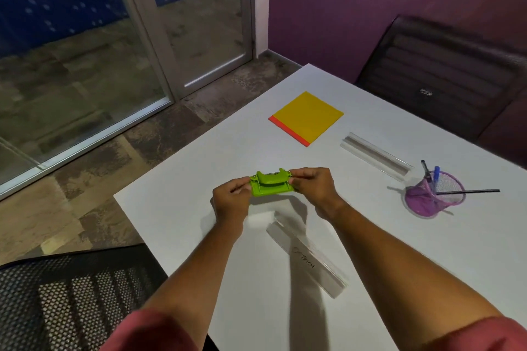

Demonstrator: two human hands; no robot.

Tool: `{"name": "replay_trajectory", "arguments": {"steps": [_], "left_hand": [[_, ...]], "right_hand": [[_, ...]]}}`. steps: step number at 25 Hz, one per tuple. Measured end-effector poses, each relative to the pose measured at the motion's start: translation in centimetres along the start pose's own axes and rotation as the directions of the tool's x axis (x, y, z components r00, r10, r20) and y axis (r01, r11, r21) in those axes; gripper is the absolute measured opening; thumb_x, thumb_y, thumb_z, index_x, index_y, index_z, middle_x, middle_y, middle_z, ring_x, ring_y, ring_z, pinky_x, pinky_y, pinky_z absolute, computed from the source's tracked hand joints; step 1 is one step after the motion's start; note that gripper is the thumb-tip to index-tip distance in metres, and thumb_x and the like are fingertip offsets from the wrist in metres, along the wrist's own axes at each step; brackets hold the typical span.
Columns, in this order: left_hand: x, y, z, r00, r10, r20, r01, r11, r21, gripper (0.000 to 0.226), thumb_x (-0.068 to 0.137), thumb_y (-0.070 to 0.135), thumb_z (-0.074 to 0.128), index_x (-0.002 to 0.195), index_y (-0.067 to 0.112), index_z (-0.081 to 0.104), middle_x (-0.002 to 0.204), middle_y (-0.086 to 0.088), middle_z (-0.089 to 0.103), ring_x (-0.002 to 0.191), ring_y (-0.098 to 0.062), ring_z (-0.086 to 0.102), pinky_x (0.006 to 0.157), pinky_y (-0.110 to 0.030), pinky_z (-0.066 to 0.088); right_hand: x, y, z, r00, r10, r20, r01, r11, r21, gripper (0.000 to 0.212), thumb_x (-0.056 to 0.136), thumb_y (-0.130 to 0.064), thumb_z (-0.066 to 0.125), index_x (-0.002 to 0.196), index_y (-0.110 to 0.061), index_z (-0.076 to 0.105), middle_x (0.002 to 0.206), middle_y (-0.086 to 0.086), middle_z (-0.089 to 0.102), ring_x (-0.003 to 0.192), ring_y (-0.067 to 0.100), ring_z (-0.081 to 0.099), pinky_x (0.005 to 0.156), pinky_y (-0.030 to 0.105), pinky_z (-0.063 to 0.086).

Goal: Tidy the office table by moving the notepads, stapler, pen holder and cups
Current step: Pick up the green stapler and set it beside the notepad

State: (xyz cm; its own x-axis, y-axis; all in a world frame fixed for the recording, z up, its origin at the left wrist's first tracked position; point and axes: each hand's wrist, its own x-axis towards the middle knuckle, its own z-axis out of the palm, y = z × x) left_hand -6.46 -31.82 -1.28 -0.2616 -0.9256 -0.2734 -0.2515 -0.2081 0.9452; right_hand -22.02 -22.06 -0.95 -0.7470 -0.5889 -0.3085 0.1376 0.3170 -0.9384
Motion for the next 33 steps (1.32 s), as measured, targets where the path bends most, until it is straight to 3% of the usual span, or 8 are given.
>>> {"name": "replay_trajectory", "arguments": {"steps": [2, 5, 9, 11, 18, 28, 33], "left_hand": [[-1.0, 0.9, 0.9, 0.999, -0.004, 0.047, 0.004, 1.000, -0.001, 0.022, 0.084, 0.001, 0.071, 0.104, 0.005, 0.076, 0.091, -0.004, 0.074, 0.083, -0.018, 0.068, 0.072, -0.014, 0.052], [-2.9, 2.0, 2.5, 0.988, -0.051, 0.148, 0.053, 0.998, -0.013, 0.019, 0.084, 0.003, 0.072, 0.101, 0.009, 0.077, 0.083, 0.006, 0.074, 0.077, -0.010, 0.068, 0.063, -0.009, 0.050], [-5.7, 3.1, 5.0, 0.954, -0.059, 0.293, 0.058, 0.998, 0.012, 0.022, 0.081, 0.003, 0.075, 0.103, 0.007, 0.076, 0.092, -0.005, 0.076, 0.090, -0.021, 0.072, 0.088, -0.028, 0.056], [-7.6, 3.4, 6.6, 0.941, -0.053, 0.333, 0.044, 0.998, 0.036, 0.021, 0.080, 0.001, 0.076, 0.100, 0.006, 0.076, 0.094, -0.011, 0.076, 0.092, -0.026, 0.072, 0.093, -0.033, 0.055], [-14.6, 2.8, 12.1, 0.857, -0.062, 0.512, 0.006, 0.994, 0.110, 0.020, 0.078, -0.003, 0.076, 0.098, 0.001, 0.076, 0.088, -0.013, 0.074, 0.073, -0.021, 0.069, 0.077, -0.028, 0.059], [-27.9, 0.0, 17.5, 0.708, -0.114, 0.697, -0.032, 0.981, 0.192, 0.016, 0.076, -0.007, 0.076, 0.086, 0.006, 0.075, 0.093, -0.014, 0.074, 0.073, -0.019, 0.070, 0.062, -0.017, 0.058], [-35.3, -2.0, 19.4, 0.656, -0.130, 0.744, -0.072, 0.970, 0.233, 0.016, 0.076, -0.005, 0.076, 0.090, 0.003, 0.075, 0.094, -0.015, 0.074, 0.078, -0.022, 0.071, 0.080, -0.030, 0.059]], "right_hand": [[-1.2, -0.3, -1.9, 0.999, 0.017, -0.043, -0.015, 0.999, 0.038, 0.025, 0.081, 0.006, 0.071, 0.106, 0.007, 0.072, 0.103, 0.022, 0.073, 0.099, 0.037, 0.069, 0.095, 0.047, 0.055], [-3.2, -0.3, -5.1, 0.994, 0.042, -0.105, -0.032, 0.995, 0.095, 0.024, 0.081, 0.006, 0.071, 0.105, 0.007, 0.072, 0.104, 0.023, 0.072, 0.102, 0.039, 0.068, 0.096, 0.046, 0.054], [-5.9, 0.4, -9.3, 0.977, 0.076, -0.199, -0.044, 0.986, 0.160, 0.025, 0.080, 0.006, 0.073, 0.105, 0.008, 0.071, 0.105, 0.024, 0.072, 0.098, 0.034, 0.069, 0.096, 0.045, 0.054], [-7.6, 1.0, -11.5, 0.962, 0.087, -0.261, -0.037, 0.981, 0.189, 0.027, 0.079, 0.006, 0.074, 0.105, 0.009, 0.071, 0.106, 0.024, 0.071, 0.092, 0.030, 0.068, 0.095, 0.042, 0.055], [-14.6, 3.7, -19.7, 0.886, 0.161, -0.435, -0.050, 0.965, 0.257, 0.023, 0.076, 0.007, 0.076, 0.099, 0.008, 0.072, 0.098, 0.025, 0.072, 0.082, 0.026, 0.068, 0.086, 0.037, 0.057], [-26.7, 9.7, -29.9, 0.777, 0.260, -0.573, -0.047, 0.933, 0.358, 0.019, 0.076, 0.006, 0.076, 0.095, 0.008, 0.073, 0.095, 0.022, 0.072, 0.081, 0.026, 0.068, 0.076, 0.030, 0.056], [-32.8, 13.6, -34.0, 0.706, 0.298, -0.643, -0.043, 0.924, 0.381, 0.023, 0.078, 0.004, 0.075, 0.099, 0.009, 0.072, 0.095, 0.022, 0.073, 0.082, 0.026, 0.068, 0.080, 0.033, 0.057]]}}
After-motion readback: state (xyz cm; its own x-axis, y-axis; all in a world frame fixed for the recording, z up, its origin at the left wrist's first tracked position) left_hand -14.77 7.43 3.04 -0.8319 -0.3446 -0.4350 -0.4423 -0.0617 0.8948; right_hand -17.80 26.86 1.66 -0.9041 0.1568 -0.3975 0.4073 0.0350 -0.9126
